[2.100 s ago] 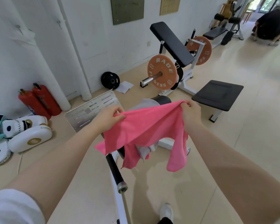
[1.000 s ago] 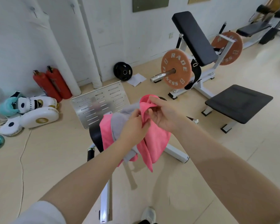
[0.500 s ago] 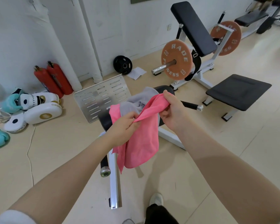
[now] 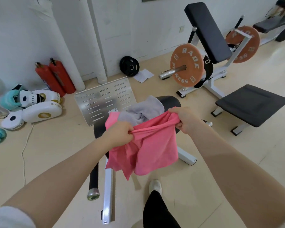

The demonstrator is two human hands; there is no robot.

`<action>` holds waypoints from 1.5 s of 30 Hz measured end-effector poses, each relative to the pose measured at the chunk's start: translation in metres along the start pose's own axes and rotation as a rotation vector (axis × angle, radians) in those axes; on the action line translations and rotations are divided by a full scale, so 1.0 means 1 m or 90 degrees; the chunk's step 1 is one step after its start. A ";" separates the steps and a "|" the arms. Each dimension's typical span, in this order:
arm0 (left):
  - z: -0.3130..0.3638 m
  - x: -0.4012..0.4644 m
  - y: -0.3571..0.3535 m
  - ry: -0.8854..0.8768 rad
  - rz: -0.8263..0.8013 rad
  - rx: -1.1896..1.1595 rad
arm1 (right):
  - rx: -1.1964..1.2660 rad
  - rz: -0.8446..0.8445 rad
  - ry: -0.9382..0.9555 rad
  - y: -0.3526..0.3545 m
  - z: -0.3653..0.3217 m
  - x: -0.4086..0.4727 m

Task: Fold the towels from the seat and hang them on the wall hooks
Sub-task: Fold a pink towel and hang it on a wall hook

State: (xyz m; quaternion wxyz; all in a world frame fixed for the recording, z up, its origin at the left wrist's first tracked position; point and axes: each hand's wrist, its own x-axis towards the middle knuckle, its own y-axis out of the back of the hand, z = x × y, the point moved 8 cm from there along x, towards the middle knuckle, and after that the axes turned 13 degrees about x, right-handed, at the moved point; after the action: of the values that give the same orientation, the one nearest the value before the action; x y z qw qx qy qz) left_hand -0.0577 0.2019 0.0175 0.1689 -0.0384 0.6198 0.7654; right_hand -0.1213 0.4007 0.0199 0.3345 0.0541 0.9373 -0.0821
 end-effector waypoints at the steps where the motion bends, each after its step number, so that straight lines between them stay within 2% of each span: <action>1: -0.008 0.013 -0.002 0.033 -0.020 -0.008 | -0.037 0.006 -0.007 0.003 -0.006 0.015; 6: -0.049 0.061 -0.001 0.174 -0.050 0.026 | -0.267 0.068 0.030 0.018 -0.039 0.099; 8: -0.054 0.077 0.000 0.178 -0.037 -0.054 | -0.339 0.085 0.056 0.014 -0.054 0.130; 11: -0.061 0.089 0.000 0.229 -0.006 -0.180 | -0.383 0.018 0.104 -0.016 -0.070 0.150; 13: -0.066 0.093 -0.004 0.267 0.006 -0.229 | -0.433 -0.011 0.201 -0.036 -0.078 0.156; 16: -0.070 0.095 -0.005 0.318 0.024 -0.261 | -0.517 -0.187 0.305 -0.081 -0.072 0.150; 19: -0.065 0.096 0.003 0.327 0.065 -0.278 | -0.542 -0.420 0.282 -0.121 -0.052 0.112; 21: -0.062 0.094 0.008 0.334 0.087 -0.319 | -0.598 -0.574 0.323 -0.144 -0.036 0.081; 23: -0.064 0.090 0.010 0.342 0.107 -0.377 | -0.624 -0.658 0.379 -0.157 -0.025 0.061; 26: -0.067 0.084 0.011 0.347 0.129 -0.461 | -0.618 -0.668 0.444 -0.166 -0.021 0.055; 29: -0.060 0.079 0.005 0.359 0.098 -0.553 | -0.643 -0.648 0.450 -0.165 -0.015 0.058; 33: -0.049 0.073 -0.018 0.353 0.086 -0.899 | -0.735 -0.626 0.463 -0.162 -0.014 0.065; 36: -0.060 0.067 -0.027 0.377 0.120 -0.870 | -0.807 -0.623 0.493 -0.159 -0.023 0.063; 38: -0.069 0.066 -0.022 0.406 0.176 -0.835 | -0.749 -0.669 0.448 -0.155 -0.026 0.055; 41: -0.070 0.069 -0.012 0.411 0.228 -0.871 | -0.668 -0.723 0.351 -0.150 -0.025 0.041; 45: -0.044 0.074 -0.002 0.346 0.201 -0.924 | -0.515 -0.667 0.326 -0.156 -0.025 0.039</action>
State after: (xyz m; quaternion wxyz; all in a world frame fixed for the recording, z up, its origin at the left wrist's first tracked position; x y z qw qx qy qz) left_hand -0.1334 0.1751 -0.0139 -0.1665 -0.2360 -0.0169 0.9572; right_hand -0.1913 0.2539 0.0328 0.0141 -0.5146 0.8462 0.1377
